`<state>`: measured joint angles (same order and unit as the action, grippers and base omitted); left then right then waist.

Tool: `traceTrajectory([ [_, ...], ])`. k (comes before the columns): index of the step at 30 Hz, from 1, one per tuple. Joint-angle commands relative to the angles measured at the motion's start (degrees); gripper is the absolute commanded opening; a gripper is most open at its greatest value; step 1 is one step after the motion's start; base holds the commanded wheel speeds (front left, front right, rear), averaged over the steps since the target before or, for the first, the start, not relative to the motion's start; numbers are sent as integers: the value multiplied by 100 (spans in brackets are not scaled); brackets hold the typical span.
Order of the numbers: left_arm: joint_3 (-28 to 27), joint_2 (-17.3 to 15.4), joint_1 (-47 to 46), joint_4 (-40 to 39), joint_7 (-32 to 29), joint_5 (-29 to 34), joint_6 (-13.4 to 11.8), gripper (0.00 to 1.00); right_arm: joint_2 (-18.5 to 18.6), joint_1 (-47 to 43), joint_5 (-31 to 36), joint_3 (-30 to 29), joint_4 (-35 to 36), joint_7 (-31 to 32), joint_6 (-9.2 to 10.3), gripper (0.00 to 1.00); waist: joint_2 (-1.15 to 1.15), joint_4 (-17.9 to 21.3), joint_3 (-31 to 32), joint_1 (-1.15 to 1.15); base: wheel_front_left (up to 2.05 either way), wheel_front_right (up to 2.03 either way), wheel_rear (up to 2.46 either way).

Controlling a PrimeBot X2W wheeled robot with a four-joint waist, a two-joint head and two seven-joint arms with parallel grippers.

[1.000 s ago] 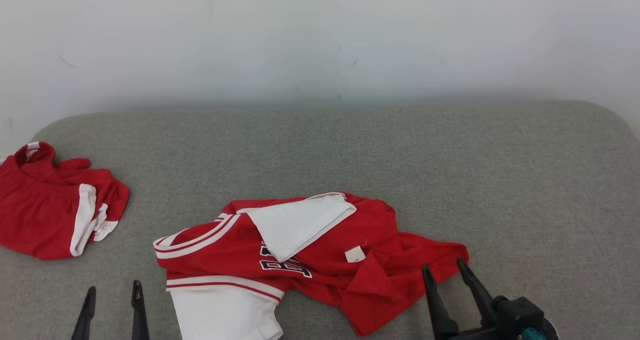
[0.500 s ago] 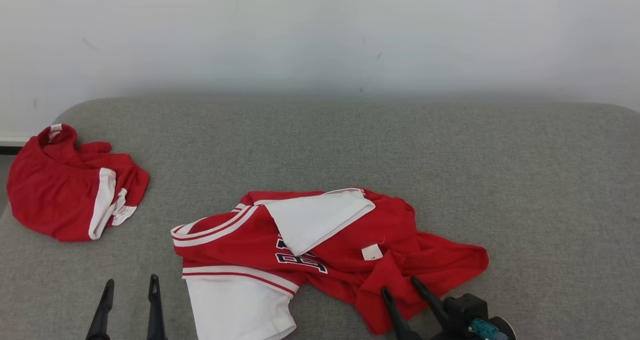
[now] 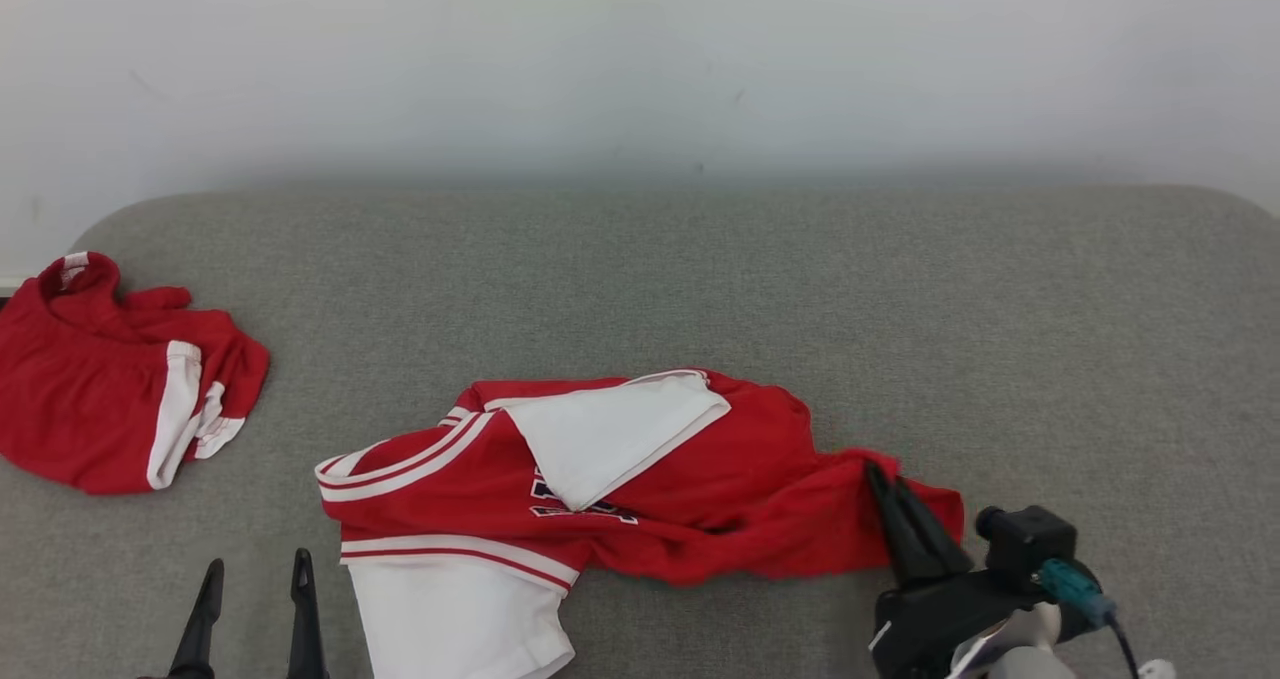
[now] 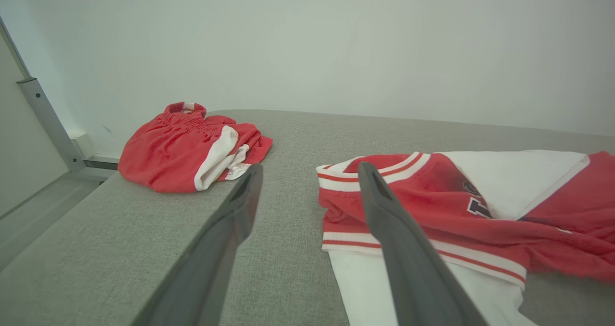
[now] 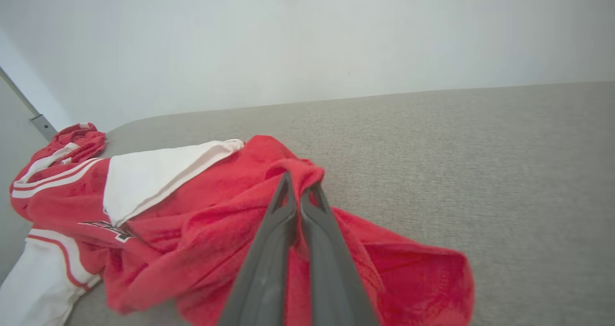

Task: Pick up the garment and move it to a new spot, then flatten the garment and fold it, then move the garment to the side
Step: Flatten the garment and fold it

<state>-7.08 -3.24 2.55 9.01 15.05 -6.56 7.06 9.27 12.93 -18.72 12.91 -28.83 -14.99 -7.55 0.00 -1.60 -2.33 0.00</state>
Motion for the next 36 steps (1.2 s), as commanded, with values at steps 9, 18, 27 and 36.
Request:
traceTrajectory([
  [9,31,30,-82,63,19,9,23,100,461,-530,-42,-670,648,3,13,0,0,230,-41,0,0,0,0],
  [18,40,36,-14,122,19,-8,34,100,299,-1300,-254,-1112,1099,297,13,34,0,294,-18,0,0,0,0],
  [27,54,38,30,103,19,-9,4,100,196,-1361,192,-1201,1449,120,13,100,0,343,122,0,0,0,0],
  [36,103,38,85,34,19,20,-29,100,151,-1159,364,-808,1530,118,13,100,0,186,190,0,0,0,0],
])
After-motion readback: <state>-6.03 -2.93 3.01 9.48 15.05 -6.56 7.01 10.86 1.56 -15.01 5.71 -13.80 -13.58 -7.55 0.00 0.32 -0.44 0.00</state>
